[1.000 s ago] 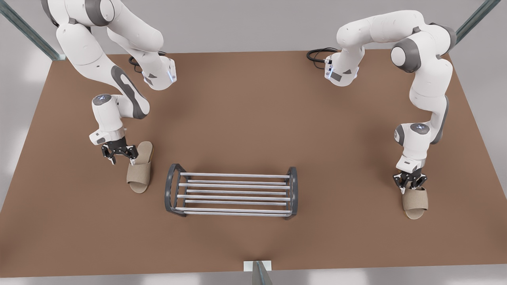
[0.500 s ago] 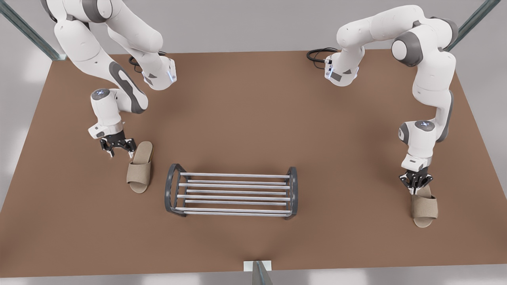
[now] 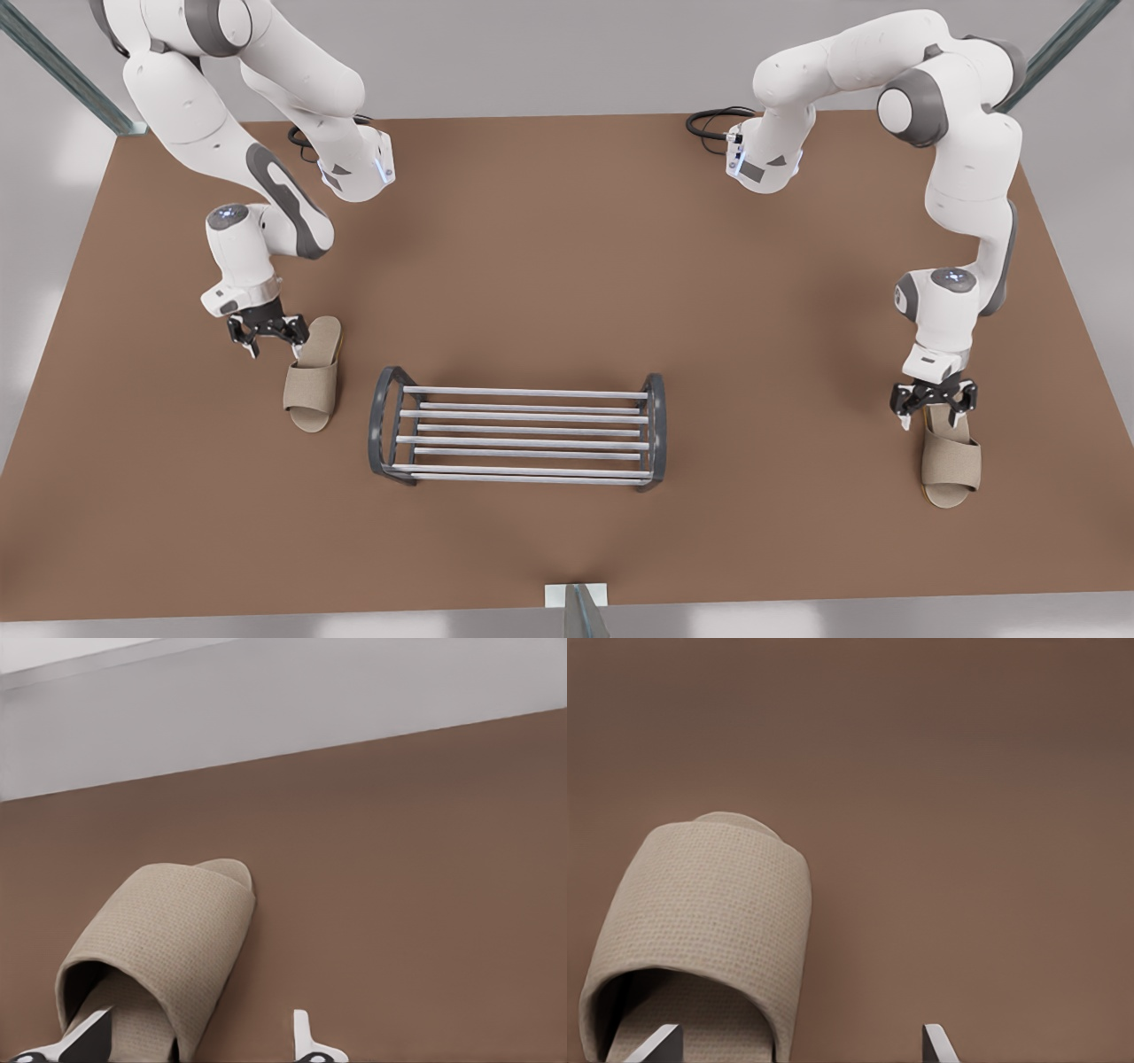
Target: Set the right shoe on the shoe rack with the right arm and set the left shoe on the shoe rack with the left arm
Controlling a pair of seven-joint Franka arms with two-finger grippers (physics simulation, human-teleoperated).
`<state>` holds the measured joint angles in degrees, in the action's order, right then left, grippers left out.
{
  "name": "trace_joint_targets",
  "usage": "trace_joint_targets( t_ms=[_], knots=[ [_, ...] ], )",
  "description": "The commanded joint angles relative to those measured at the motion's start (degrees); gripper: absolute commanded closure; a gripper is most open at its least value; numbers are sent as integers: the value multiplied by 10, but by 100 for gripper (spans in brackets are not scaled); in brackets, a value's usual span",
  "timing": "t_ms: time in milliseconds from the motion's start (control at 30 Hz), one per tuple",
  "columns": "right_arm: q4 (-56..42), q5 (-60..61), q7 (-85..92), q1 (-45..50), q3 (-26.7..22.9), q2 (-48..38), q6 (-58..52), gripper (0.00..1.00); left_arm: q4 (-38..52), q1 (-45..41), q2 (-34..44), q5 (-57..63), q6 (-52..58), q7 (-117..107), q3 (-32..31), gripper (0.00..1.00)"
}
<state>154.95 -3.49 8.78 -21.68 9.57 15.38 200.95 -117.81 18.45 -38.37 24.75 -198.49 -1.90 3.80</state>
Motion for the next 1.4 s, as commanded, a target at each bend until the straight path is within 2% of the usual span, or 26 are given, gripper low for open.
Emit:
trace_joint_targets(
  t_ms=[0,267,367,1033,1367],
  knots=[
    [-6,1,7,0,0,4,0,0,0,-1,-5,-5,0,-18,0,0],
    [-22,1,7,2,0,26,0,0,50,-10,-51,-22,0,-17,-3,0],
    [-27,34,7,24,4,34,0,0,65,-12,-58,-22,2,-15,-2,0],
    [-68,37,6,33,4,78,0,0,76,11,-72,-13,2,-6,0,0],
    [-82,42,-29,33,25,97,0,0,110,10,-99,-15,3,-6,-1,0]
  ],
)
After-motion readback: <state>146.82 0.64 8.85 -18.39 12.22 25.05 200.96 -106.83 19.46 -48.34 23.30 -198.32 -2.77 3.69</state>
